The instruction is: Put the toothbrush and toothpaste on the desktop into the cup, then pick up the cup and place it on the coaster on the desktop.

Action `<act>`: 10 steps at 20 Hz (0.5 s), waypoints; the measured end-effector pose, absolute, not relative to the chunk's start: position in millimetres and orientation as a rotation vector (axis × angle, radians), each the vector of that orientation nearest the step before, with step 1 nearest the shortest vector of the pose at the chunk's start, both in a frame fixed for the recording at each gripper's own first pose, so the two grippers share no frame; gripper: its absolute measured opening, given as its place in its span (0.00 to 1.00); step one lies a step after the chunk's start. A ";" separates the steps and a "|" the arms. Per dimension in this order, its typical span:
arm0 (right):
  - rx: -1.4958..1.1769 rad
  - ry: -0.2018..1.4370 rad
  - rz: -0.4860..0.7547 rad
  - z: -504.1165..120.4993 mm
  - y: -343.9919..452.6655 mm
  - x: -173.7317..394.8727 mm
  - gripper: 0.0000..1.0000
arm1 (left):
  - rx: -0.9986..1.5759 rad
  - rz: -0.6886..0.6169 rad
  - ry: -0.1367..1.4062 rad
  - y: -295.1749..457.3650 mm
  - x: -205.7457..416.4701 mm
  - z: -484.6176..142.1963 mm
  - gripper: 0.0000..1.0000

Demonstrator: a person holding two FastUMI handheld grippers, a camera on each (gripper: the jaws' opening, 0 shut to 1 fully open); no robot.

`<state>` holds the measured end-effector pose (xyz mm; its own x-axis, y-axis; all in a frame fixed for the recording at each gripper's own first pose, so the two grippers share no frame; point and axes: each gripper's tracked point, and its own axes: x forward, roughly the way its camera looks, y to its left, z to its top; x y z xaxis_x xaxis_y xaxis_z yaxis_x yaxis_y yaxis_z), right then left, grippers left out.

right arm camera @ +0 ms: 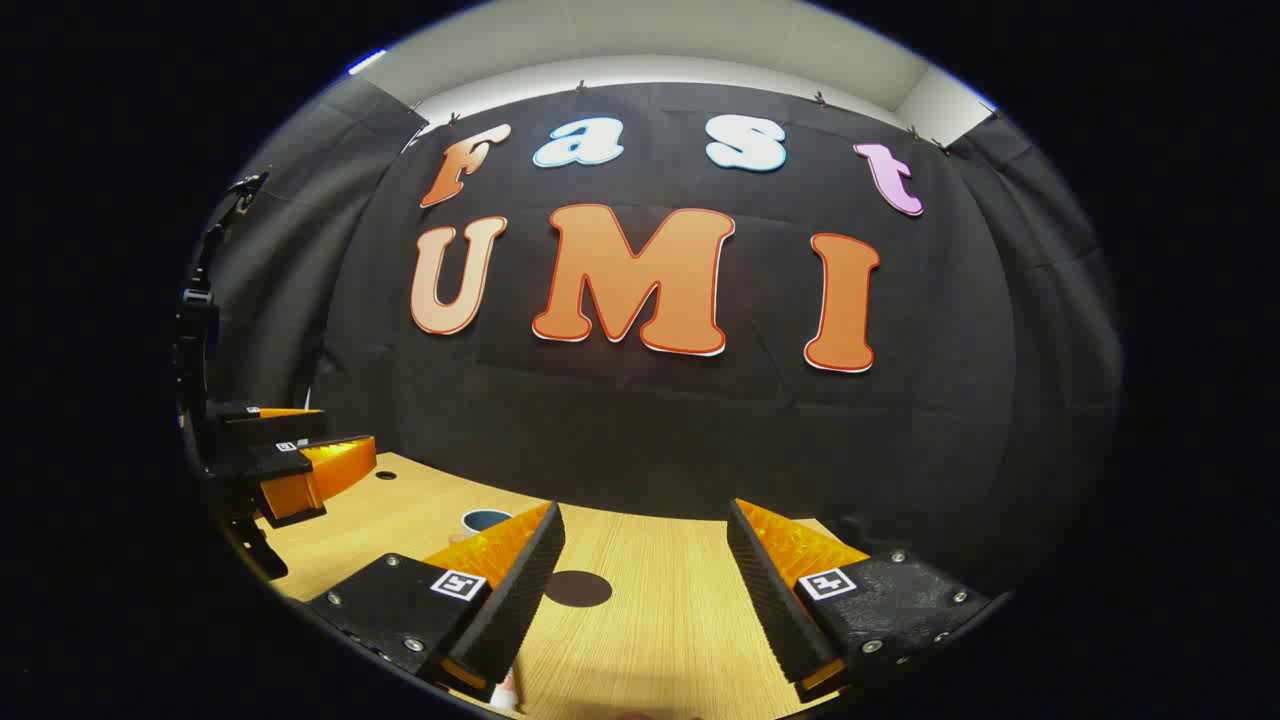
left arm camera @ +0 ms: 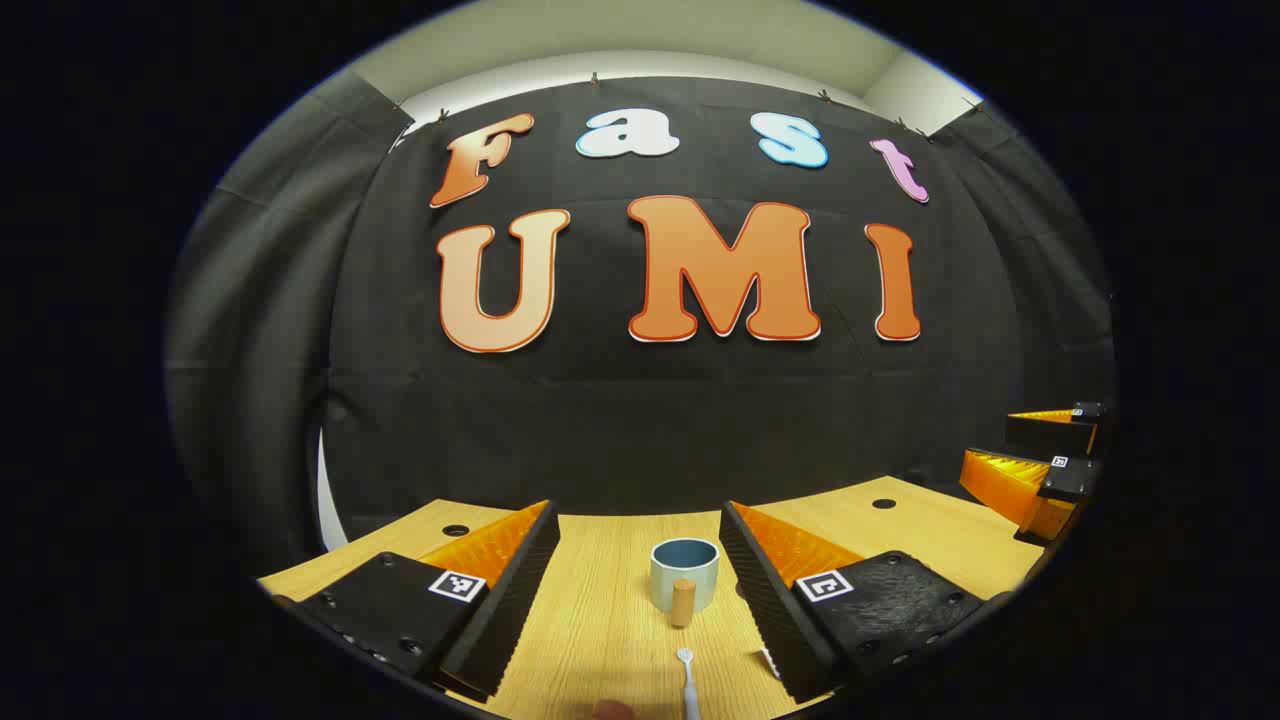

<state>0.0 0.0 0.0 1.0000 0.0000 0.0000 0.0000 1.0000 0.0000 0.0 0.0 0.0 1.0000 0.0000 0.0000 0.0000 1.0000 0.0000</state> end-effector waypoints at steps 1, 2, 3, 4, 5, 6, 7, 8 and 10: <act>0.003 0.002 0.000 0.3 1.2 1.8 0.98 | 0.002 -0.002 -0.002 -1.0 0.9 1.0 0.97; 0.002 0.001 0.003 0.9 3.0 3.3 0.98 | 0.005 0.003 -0.003 -0.3 1.1 2.0 0.97; 0.002 -0.001 0.006 1.9 4.8 4.7 0.98 | 0.008 0.005 -0.006 0.4 1.3 3.1 0.97; 0.002 -0.003 0.016 3.0 8.1 6.3 0.98 | 0.011 0.009 -0.008 0.5 2.5 5.2 0.97; 0.003 -0.001 0.020 2.7 11.1 7.2 0.98 | 0.013 0.011 -0.009 1.5 2.3 3.3 0.97; 0.003 0.001 0.026 1.1 13.2 7.5 0.98 | 0.014 0.011 -0.008 0.8 1.8 2.8 0.97; 0.004 0.006 0.026 -0.4 13.7 9.6 0.98 | 0.012 0.008 -0.007 -0.9 2.0 3.3 0.96; 0.006 0.006 0.031 -0.6 15.7 9.6 0.98 | 0.010 0.004 -0.009 -2.5 2.8 3.2 0.96; 0.009 0.006 0.038 0.6 19.1 9.3 0.98 | 0.020 0.000 -0.012 -4.8 3.1 5.4 0.97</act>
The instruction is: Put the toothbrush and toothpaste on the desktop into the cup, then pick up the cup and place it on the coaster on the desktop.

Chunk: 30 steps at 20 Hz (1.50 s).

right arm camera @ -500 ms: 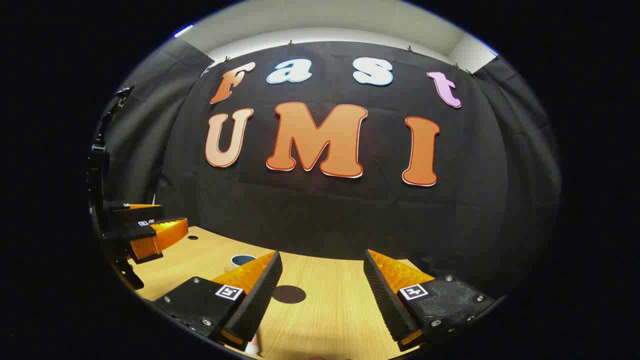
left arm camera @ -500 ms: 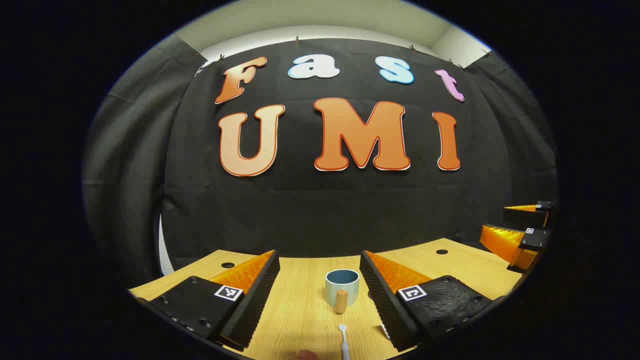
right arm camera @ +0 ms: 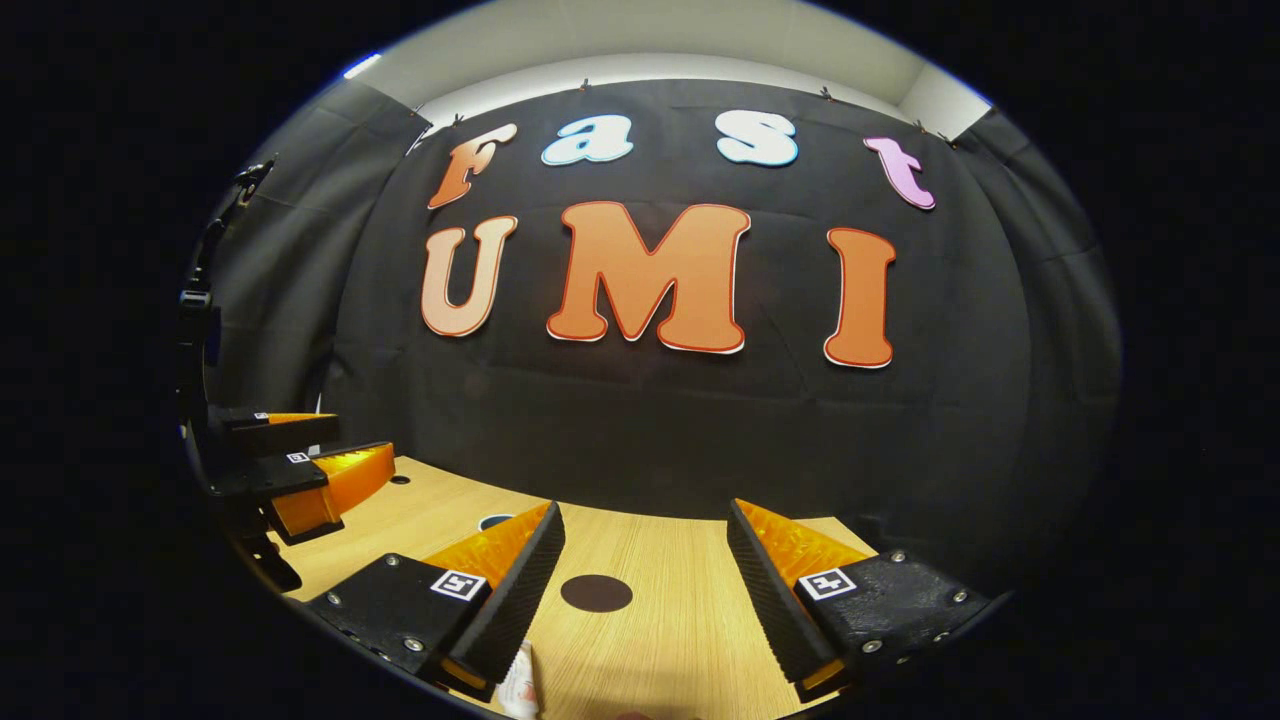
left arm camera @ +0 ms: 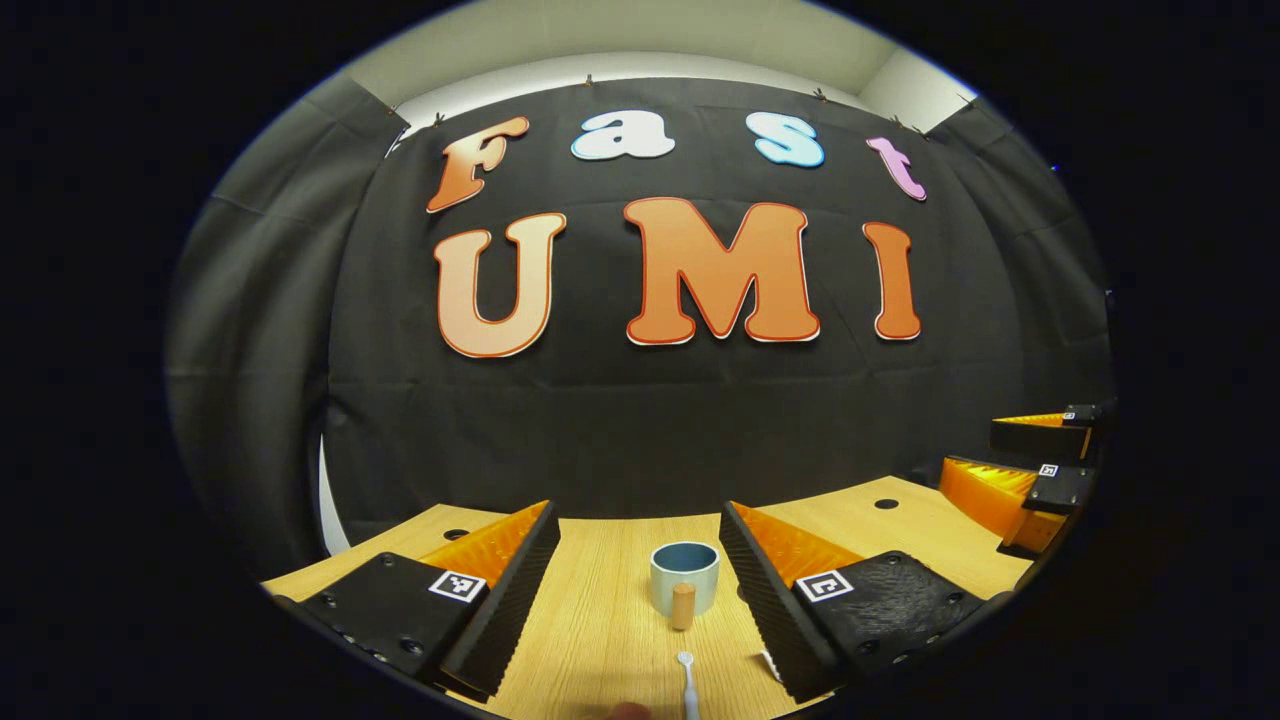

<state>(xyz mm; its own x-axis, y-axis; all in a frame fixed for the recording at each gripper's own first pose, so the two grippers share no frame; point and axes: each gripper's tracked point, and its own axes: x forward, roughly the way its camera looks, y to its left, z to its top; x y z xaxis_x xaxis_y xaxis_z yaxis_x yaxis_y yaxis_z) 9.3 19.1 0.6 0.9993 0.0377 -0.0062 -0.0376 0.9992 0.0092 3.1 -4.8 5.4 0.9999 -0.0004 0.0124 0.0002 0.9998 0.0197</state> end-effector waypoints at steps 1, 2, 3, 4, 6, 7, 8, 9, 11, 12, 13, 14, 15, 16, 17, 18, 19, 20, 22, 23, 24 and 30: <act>0.009 0.006 0.037 2.0 20.0 9.3 0.98 | 0.024 -0.002 -0.017 -6.0 3.4 8.1 0.96; 0.013 0.002 0.038 4.4 19.9 8.9 0.98 | 0.026 -0.004 -0.023 -7.0 2.2 9.8 0.96; 0.018 -0.001 0.040 5.3 21.0 9.1 0.98 | 0.027 -0.003 -0.026 -7.4 1.7 11.5 0.96; 0.022 -0.003 0.041 6.8 21.5 8.0 0.98 | 0.027 -0.004 -0.025 -8.1 2.0 9.6 0.97; 0.021 -0.004 0.039 6.9 20.5 7.4 0.98 | 0.020 -0.005 -0.020 -6.9 2.3 9.1 0.97; 0.017 -0.002 0.039 6.6 19.9 7.1 0.98 | 0.017 -0.004 -0.017 -7.1 2.4 8.2 0.96; 0.017 0.000 0.037 6.0 18.6 6.6 0.98 | 0.017 0.000 -0.011 -5.3 0.8 4.8 0.97; 0.019 0.002 0.037 5.2 17.7 5.2 0.98 | 0.016 0.000 -0.003 -4.6 1.2 4.1 0.97; 0.027 0.007 0.037 2.7 16.0 3.2 0.98 | 0.012 0.001 0.016 -4.2 2.4 -0.3 0.97; 0.027 0.013 0.034 1.0 15.0 2.0 0.98 | 0.011 -0.003 0.032 -4.9 1.3 -6.1 0.97; 0.026 0.018 0.031 -0.3 12.3 1.7 0.98 | 0.012 -0.007 0.053 -6.1 2.2 -11.2 0.97; 0.023 0.022 0.026 -1.7 9.8 0.5 0.98 | 0.010 -0.013 0.075 -7.1 1.6 -18.8 0.97; 0.024 0.023 0.019 -5.0 6.9 -0.9 0.98 | 0.008 -0.016 0.102 -6.7 1.7 -25.6 0.97; 0.028 0.025 0.016 -7.1 5.1 -1.6 0.98 | 0.005 -0.019 0.129 -5.5 1.0 -33.9 0.97; 0.036 0.032 0.012 -9.1 3.2 -1.6 0.98 | -0.001 -0.022 0.157 -4.6 0.7 -41.1 0.97; 0.047 0.040 0.013 -11.6 2.3 -1.7 0.98 | -0.006 -0.022 0.181 -4.8 1.7 -50.9 0.97; 0.057 0.051 0.013 -17.0 1.4 -1.8 0.98 | -0.008 -0.022 0.211 -4.9 1.6 -59.2 0.97; 0.064 0.061 0.015 -20.5 0.9 -1.9 0.98 | -0.006 -0.018 0.242 -2.4 0.5 -69.0 0.97; 0.071 0.071 0.007 -26.2 -2.0 -1.5 0.98 | 0.008 -0.019 0.289 -1.2 -2.8 -82.5 0.97; 0.074 0.077 0.006 -29.2 -3.1 -1.0 0.98 | 0.013 -0.022 0.312 0.0 -4.1 -88.9 0.97; 0.079 0.082 0.006 -31.6 -2.9 -1.5 0.98 | 0.010 -0.029 0.336 -1.0 -3.8 -94.7 0.97; 0.079 0.104 0.007 -45.9 -4.2 -1.2 0.98 | -0.013 -0.077 0.508 -16.7 -5.4 -136.0 0.97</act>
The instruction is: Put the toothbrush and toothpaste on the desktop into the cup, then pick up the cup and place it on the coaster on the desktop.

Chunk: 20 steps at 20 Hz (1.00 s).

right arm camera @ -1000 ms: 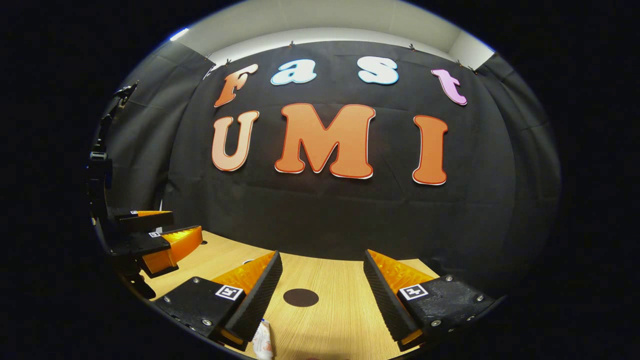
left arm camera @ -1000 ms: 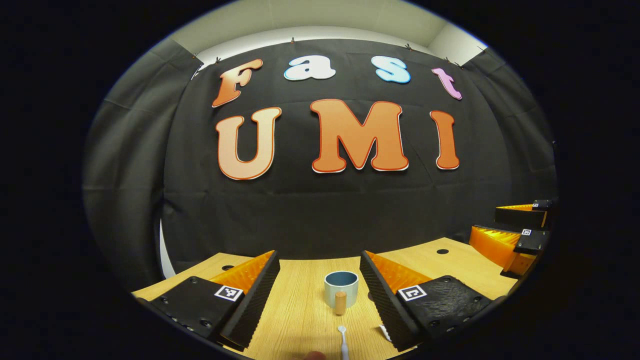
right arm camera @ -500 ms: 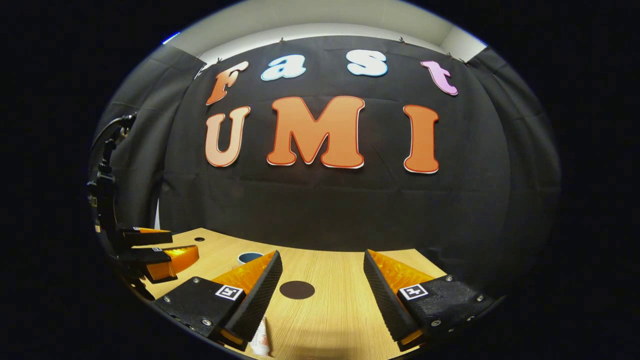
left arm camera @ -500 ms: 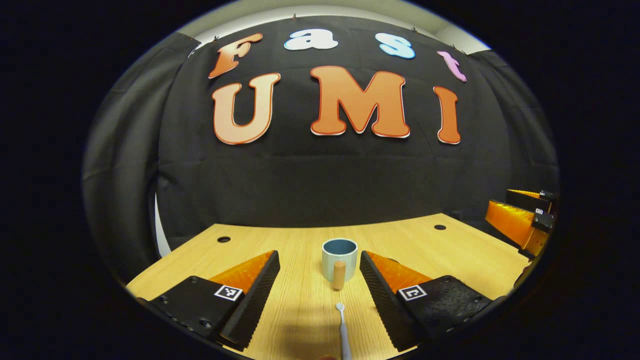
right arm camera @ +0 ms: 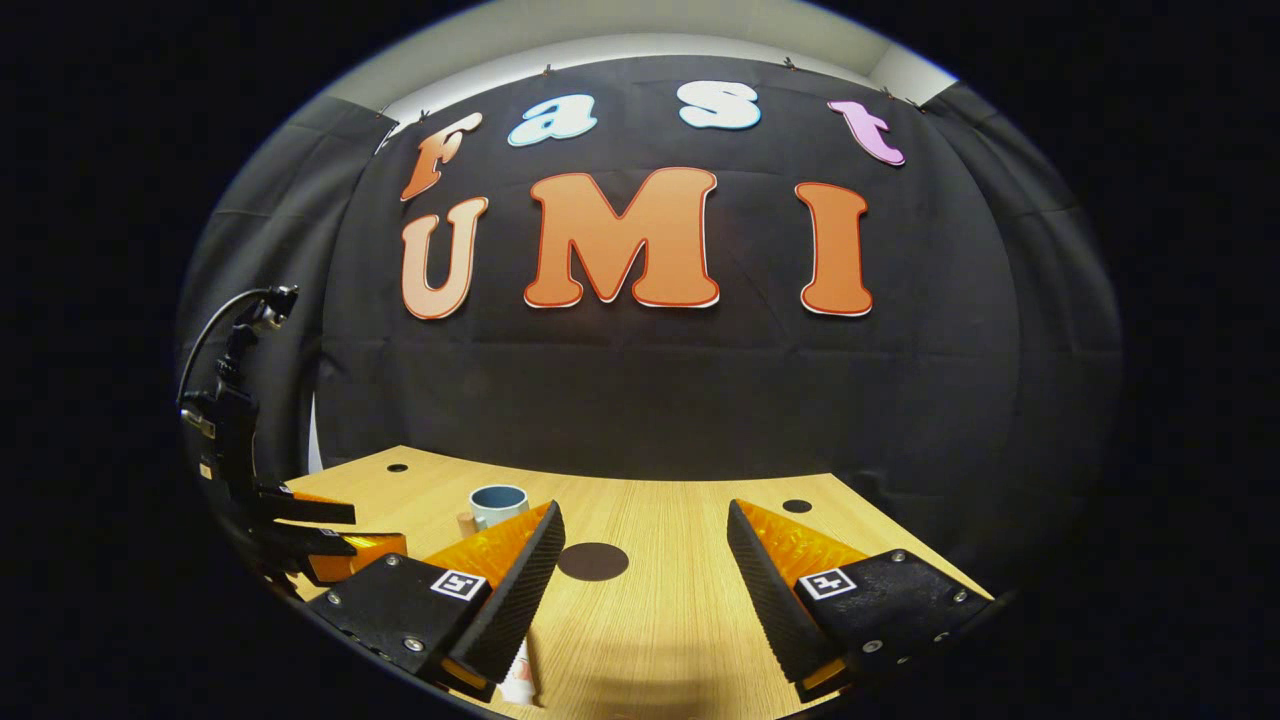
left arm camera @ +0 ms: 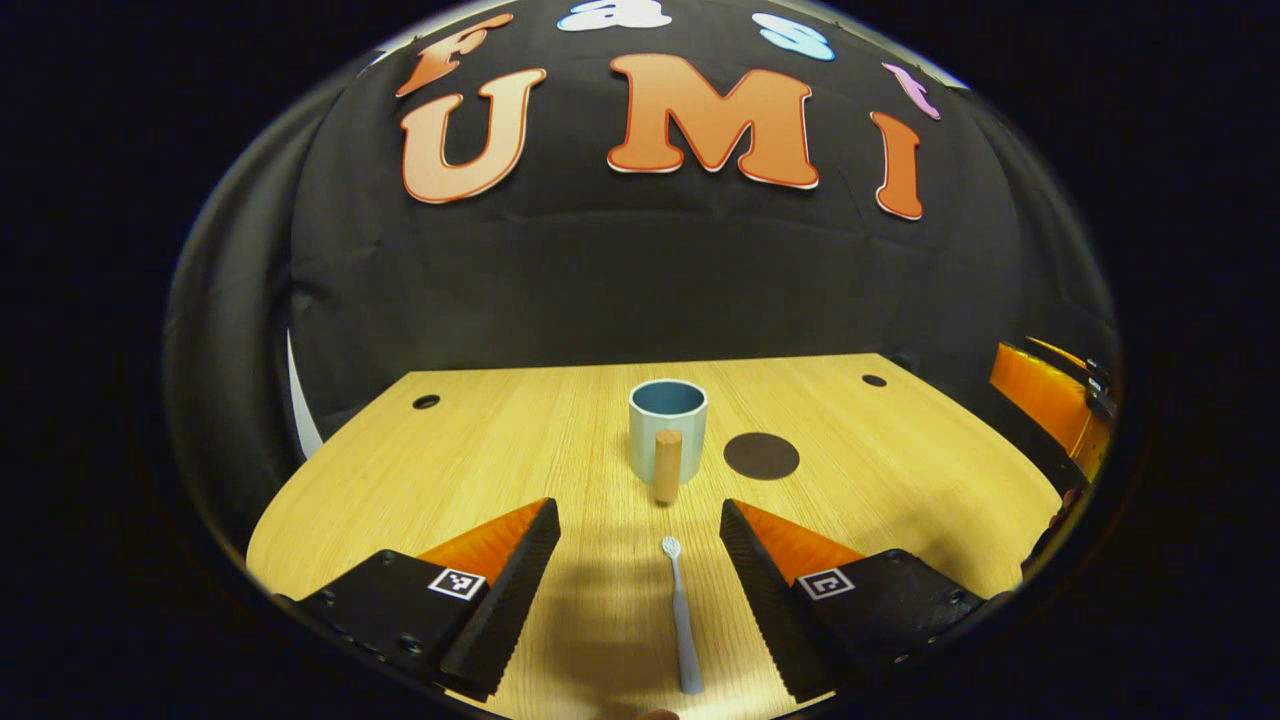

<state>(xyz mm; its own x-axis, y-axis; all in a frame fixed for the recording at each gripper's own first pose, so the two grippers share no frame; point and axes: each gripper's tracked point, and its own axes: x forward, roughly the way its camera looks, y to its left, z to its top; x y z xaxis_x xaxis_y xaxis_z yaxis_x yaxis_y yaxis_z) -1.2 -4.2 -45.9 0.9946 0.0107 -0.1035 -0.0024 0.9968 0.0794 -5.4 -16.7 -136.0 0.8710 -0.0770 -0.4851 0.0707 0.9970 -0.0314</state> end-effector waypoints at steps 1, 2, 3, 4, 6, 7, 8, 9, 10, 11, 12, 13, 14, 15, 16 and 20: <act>0.081 0.107 0.007 -48.8 -4.6 -0.3 0.98 | -0.011 -0.081 0.538 -19.7 -5.5 -143.5 0.97; 0.085 0.113 0.009 -50.9 -4.6 0.9 0.98 | -0.008 -0.083 0.569 -22.4 -8.2 -151.3 0.97; 0.092 0.123 0.012 -55.0 -3.4 2.3 0.98 | -0.003 -0.086 0.608 -26.1 -9.6 -161.7 0.98; 0.097 0.128 0.014 -58.0 -3.7 3.5 0.98 | -0.001 -0.089 0.641 -29.3 -9.2 -170.8 0.98; 0.103 0.139 0.016 -63.2 -3.5 5.8 0.98 | -0.013 -0.093 0.700 -28.8 -8.0 -189.5 0.98; 0.105 0.144 0.018 -65.2 -2.9 7.0 0.98 | -0.019 -0.095 0.727 -28.9 -6.9 -197.0 0.98; 0.108 0.151 0.017 -68.6 -3.1 8.5 0.98 | -0.022 -0.095 0.749 -28.0 -4.2 -201.1 0.98; 0.112 0.157 0.019 -71.6 -3.0 9.3 0.98 | -0.018 -0.093 0.770 -25.8 -3.8 -203.3 0.98; 0.117 0.164 0.019 -74.7 -2.8 9.4 0.98 | -0.013 -0.090 0.794 -25.3 -3.8 -206.5 0.98; 0.124 0.168 0.024 -76.6 -2.0 10.4 0.98 | -0.012 -0.093 0.818 -25.5 -3.5 -211.9 0.98; 0.128 0.173 0.024 -78.5 -1.3 12.0 0.98 | -0.011 -0.093 0.837 -26.1 -4.3 -216.3 0.98; 0.131 0.177 0.027 -81.0 -0.5 13.2 0.98 | -0.009 -0.094 0.855 -26.1 -4.2 -217.9 0.97; 0.133 0.183 0.029 -83.1 0.7 14.4 0.98 | -0.007 -0.092 0.868 -24.8 -2.4 -216.8 0.98; 0.135 0.188 0.032 -85.9 1.4 14.9 0.98 | 0.000 -0.085 0.892 -23.1 -0.7 -217.7 0.89; 0.142 0.193 0.037 -88.9 3.5 17.5 0.98 | 0.000 -0.073 0.912 -21.9 -0.6 -220.4 0.77; 0.169 0.236 0.052 -100.5 10.7 22.8 0.98 | -0.026 -0.071 0.983 -38.2 -4.8 -243.1 0.47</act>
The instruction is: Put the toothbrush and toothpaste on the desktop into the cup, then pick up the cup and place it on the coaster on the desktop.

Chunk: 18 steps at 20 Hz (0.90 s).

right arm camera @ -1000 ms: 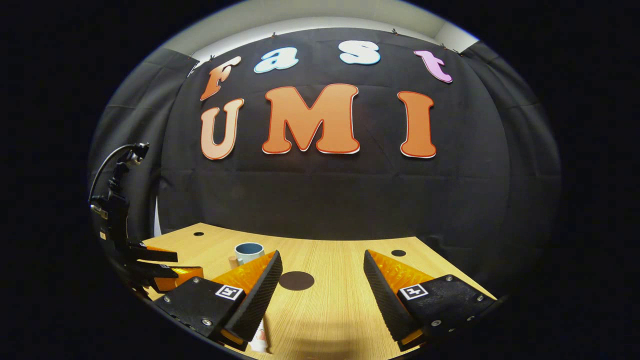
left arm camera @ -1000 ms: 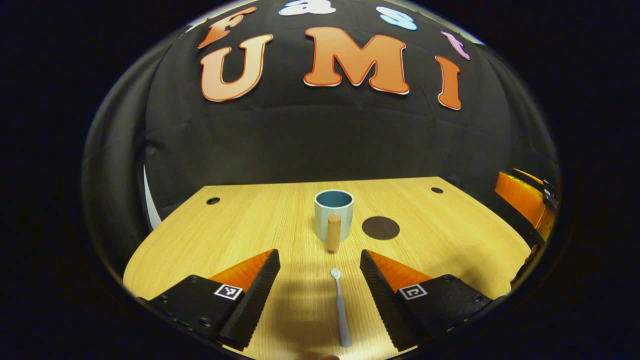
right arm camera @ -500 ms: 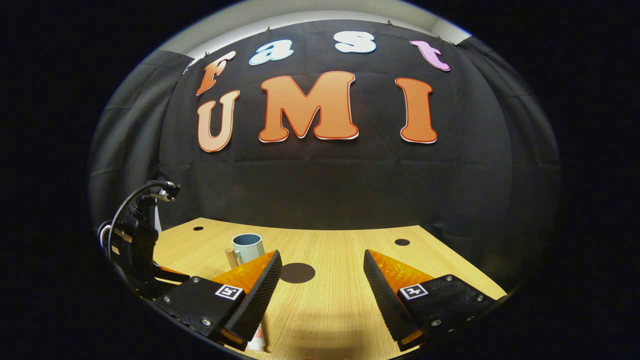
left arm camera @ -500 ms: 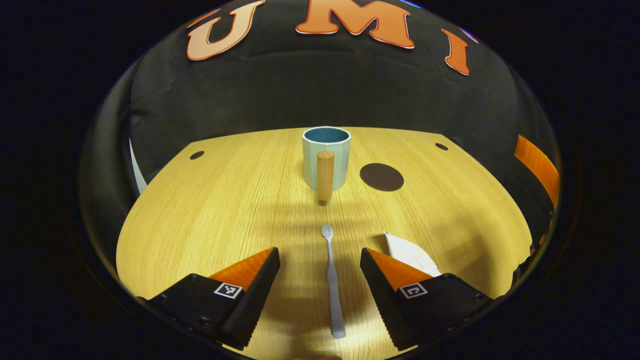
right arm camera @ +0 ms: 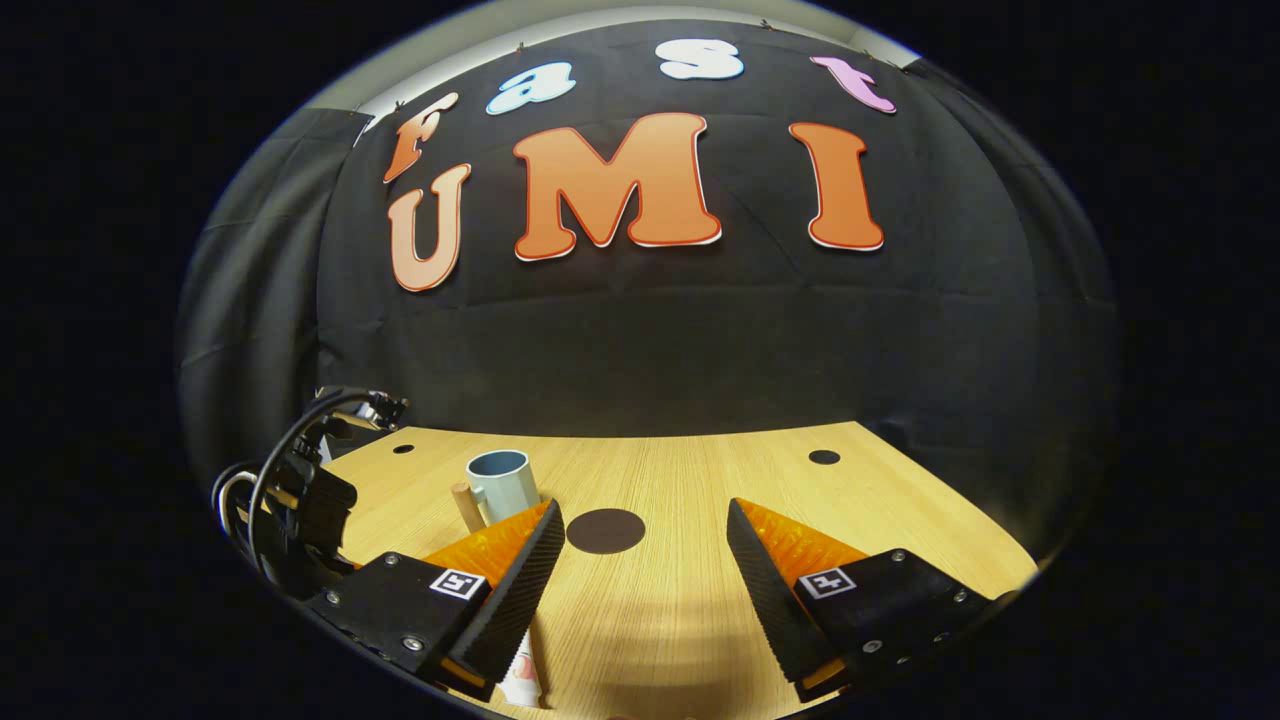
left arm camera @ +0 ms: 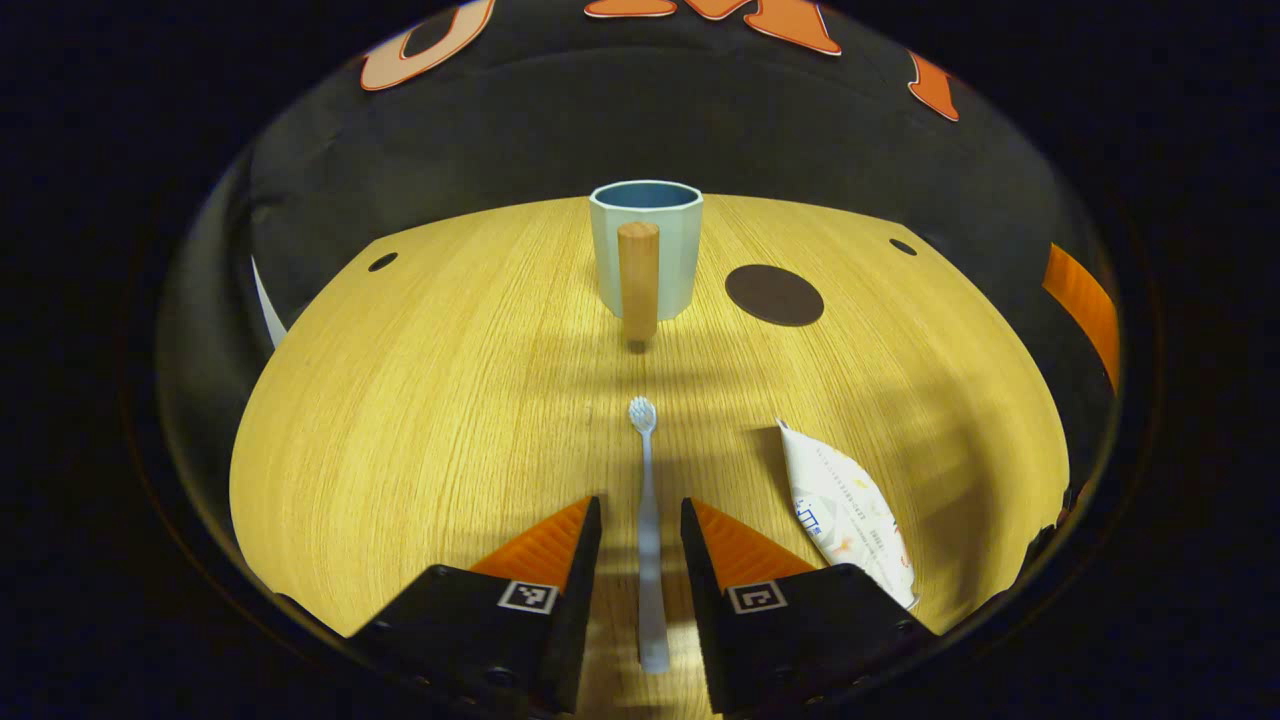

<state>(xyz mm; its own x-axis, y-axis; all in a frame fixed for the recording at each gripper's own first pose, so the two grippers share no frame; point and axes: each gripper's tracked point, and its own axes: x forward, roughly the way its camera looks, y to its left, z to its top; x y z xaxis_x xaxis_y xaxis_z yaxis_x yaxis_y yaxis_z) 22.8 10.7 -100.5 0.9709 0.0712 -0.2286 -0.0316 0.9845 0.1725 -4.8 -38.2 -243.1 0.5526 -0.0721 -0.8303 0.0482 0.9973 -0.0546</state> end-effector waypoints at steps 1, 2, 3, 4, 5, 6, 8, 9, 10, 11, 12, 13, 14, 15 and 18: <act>0.176 0.246 0.057 -103.0 11.8 22.9 0.98 | -0.021 -0.070 0.986 -37.8 -5.2 -241.2 0.41; 0.178 0.252 0.057 -104.3 12.1 24.5 0.98 | -0.023 -0.084 0.985 -41.4 -1.3 -244.4 0.41; 0.180 0.258 0.056 -106.0 12.1 24.1 0.98 | -0.022 -0.088 0.996 -44.2 -1.1 -245.0 0.41; 0.182 0.263 0.060 -106.6 13.0 23.9 0.98 | -0.026 -0.080 0.987 -44.5 1.6 -245.0 0.41; 0.181 0.268 0.062 -107.7 14.6 24.0 0.98 | -0.024 -0.087 0.993 -45.5 2.7 -243.1 0.23; 0.179 0.272 0.066 -108.0 16.1 23.2 0.98 | -0.021 -0.090 0.989 -46.9 2.2 -243.0 0.22; 0.173 0.286 0.078 -109.1 21.5 20.6 0.97 | -0.037 -0.087 0.977 -46.5 2.6 -244.3 0.17; 0.171 0.294 0.082 -110.9 22.6 19.9 0.97 | -0.047 -0.096 0.977 -48.1 8.4 -245.0 0.09; 0.170 0.302 0.087 -112.2 24.8 19.0 0.97 | -0.049 -0.092 0.970 -44.7 5.8 -241.3 0.11; 0.170 0.312 0.091 -114.3 26.5 17.5 0.96 | -0.058 -0.099 0.962 -45.1 8.0 -242.6 0.08; 0.169 0.323 0.096 -115.8 29.1 16.3 0.96 | -0.063 -0.102 0.957 -44.2 6.6 -242.1 0.09; 0.167 0.333 0.107 -117.6 33.1 14.1 0.95 | -0.081 -0.112 0.938 -43.4 6.2 -242.9 0.07; 0.169 0.346 0.128 -119.8 39.8 11.3 0.94 | -0.094 -0.120 0.927 -42.0 5.8 -242.2 0.07; 0.173 0.356 0.147 -120.8 45.4 9.7 0.93 | -0.102 -0.124 0.911 -39.8 5.8 -241.7 0.07; 0.170 0.395 0.192 -129.2 60.1 4.3 0.86 | -0.106 -0.123 0.859 -28.1 10.2 -232.2 0.07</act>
